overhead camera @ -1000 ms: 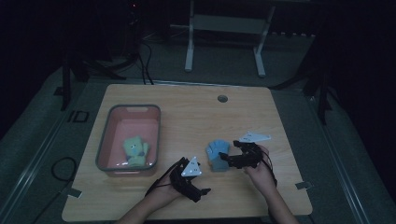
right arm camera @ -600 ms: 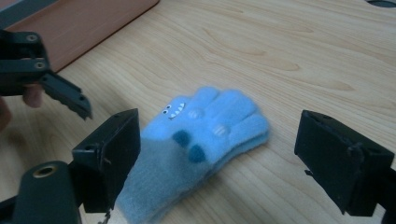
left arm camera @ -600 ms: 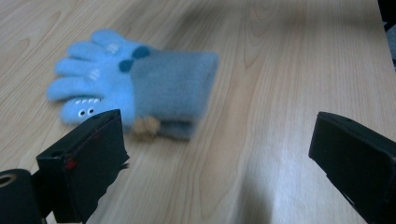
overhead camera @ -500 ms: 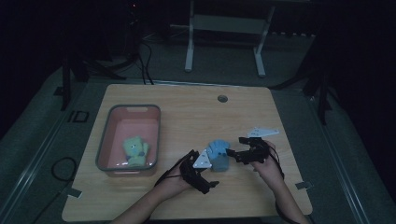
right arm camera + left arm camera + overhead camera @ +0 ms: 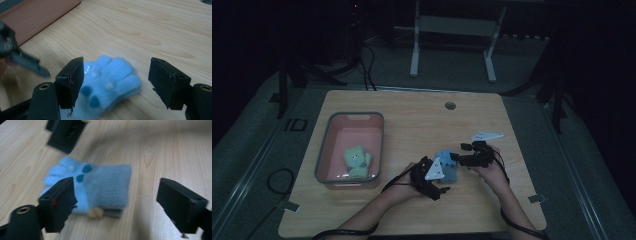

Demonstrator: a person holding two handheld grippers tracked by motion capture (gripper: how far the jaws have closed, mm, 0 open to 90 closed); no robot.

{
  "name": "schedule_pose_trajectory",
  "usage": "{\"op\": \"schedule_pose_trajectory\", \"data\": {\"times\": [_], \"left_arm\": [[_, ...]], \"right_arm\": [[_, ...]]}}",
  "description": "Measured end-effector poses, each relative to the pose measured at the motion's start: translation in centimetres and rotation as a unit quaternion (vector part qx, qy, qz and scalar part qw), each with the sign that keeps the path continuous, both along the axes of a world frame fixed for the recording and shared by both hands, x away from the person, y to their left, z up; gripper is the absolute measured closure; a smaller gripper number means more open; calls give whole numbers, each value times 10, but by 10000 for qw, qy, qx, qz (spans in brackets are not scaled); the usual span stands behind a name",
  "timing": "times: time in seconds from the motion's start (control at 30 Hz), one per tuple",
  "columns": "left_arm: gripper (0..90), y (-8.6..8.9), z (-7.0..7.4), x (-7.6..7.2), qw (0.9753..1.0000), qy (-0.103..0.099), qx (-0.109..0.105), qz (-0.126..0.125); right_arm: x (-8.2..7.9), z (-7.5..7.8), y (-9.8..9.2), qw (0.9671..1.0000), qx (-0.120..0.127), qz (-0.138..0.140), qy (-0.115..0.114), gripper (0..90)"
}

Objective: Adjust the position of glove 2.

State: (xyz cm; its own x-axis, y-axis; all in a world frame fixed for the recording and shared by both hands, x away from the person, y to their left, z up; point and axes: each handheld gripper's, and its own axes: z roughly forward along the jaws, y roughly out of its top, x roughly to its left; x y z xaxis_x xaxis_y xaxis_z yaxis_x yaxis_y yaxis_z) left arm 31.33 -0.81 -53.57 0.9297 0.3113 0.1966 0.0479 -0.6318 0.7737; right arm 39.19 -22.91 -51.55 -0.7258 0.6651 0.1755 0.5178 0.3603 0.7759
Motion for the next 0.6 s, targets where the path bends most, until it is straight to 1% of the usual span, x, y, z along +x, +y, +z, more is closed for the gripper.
{"op": "schedule_pose_trajectory", "data": {"times": [0.03, 0.07, 0.1, 0.13, 0.2, 0.23, 0.27, 0.3, 0.37, 0.43, 0.47, 0.57, 0.6], "left_arm": [[186, -2, -1, 0, 9999, -81, 100, -27], [186, -4, -2, 1, 9998, -96, 120, -109], [201, -6, -4, 1, 9997, -157, 129, -135], [233, -7, -5, 1, 9995, -202, 179, -175], [248, -10, -7, 4, 9992, -189, 227, -267], [290, -11, -8, 5, 9990, -187, 253, -312], [311, -12, -9, 6, 9987, -179, 291, -368], [319, -12, -10, 6, 9982, -243, 386, -387], [343, -14, -14, 7, 9972, -257, 519, -467], [357, -14, -18, 7, 9961, -334, 665, -478], [361, -14, -20, 8, 9962, -294, 660, -486], [396, -13, -21, 9, 9966, -308, 627, -437], [414, -13, -21, 9, 9966, -334, 624, -422]], "right_arm": [[2, -1, 2, 10000, 12, 16, 22, 286], [4, -3, 4, 10000, 10, 17, 43, 295], [6, -4, 6, 10000, -13, 29, 66, 296], [8, -7, 8, 9999, -38, 52, 83, 296], [12, -12, 12, 9998, -76, 57, 170, 296], [13, -15, 13, 9997, -112, 51, 219, 296], [15, -19, 14, 9995, -155, 32, 266, 296], [16, -22, 14, 9993, -175, 33, 316, 296], [16, -28, 15, 9990, -180, 35, 403, 293], [16, -32, 16, 9986, -244, 52, 461, 281], [15, -34, 17, 9984, -299, 56, 475, 280], [13, -38, 20, 9982, -380, 93, 446, 270], [13, -38, 20, 9983, -410, 96, 402, 270]]}}
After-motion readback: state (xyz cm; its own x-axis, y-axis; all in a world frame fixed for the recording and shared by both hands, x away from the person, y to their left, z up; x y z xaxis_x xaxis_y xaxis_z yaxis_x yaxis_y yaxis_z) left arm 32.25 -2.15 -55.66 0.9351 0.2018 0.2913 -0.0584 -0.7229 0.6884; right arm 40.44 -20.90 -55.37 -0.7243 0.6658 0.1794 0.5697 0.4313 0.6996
